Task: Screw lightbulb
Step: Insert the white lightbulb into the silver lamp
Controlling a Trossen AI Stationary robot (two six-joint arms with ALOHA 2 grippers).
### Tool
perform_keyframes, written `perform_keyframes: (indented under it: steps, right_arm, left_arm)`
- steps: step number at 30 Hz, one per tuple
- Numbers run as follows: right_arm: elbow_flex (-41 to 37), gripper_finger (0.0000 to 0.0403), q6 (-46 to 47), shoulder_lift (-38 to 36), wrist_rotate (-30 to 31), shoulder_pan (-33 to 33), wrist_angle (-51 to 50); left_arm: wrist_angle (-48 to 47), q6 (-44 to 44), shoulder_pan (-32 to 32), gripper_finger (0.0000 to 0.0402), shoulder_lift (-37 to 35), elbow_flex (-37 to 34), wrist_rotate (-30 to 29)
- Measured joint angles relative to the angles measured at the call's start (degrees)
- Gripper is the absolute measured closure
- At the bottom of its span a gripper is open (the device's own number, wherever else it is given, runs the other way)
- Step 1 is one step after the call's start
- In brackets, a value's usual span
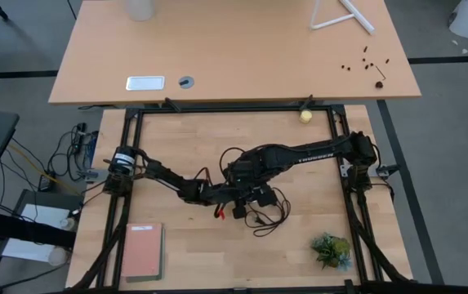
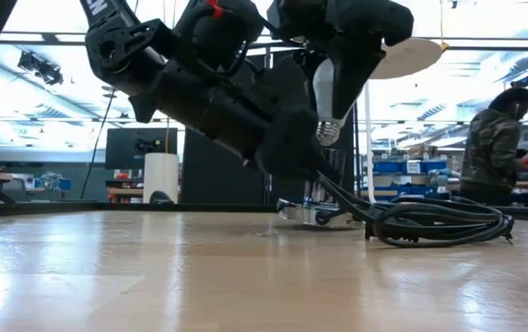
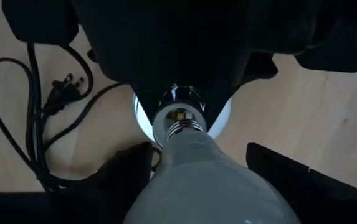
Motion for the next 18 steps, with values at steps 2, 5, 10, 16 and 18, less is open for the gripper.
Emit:
perform_keyframes:
  steps: [2,5,10,16,18]
  right_arm:
    - [0.0,0.0141,1.3,0.0,-0.9,0.0,0.0]
    - [-1.3,0.014,1.9,-0.1,-1.9,0.0,1.1]
    - [-1.8,0.0134,3.0,-0.2,-1.5,0.0,0.4]
    - [-1.8,0.0139,3.4,-0.2,-0.1,-0.1,0.3]
    - [-1.8,0.0139,3.7,-0.2,0.0,-0.1,-0.1]
  left_arm:
    - [0.7,0.0,0.0,0.0213,0.0,0.0,-0.2]
    - [1.4,0.0,0.0,0.0213,0.0,0.0,-0.2]
    - [3.1,0.2,0.0,0.0213,0.1,0.0,-0.2]
    - [5.7,1.1,0.0,0.0213,0.1,0.0,0.0]
    - [7.1,2.1,0.1,0.0213,0.1,0.0,0.0]
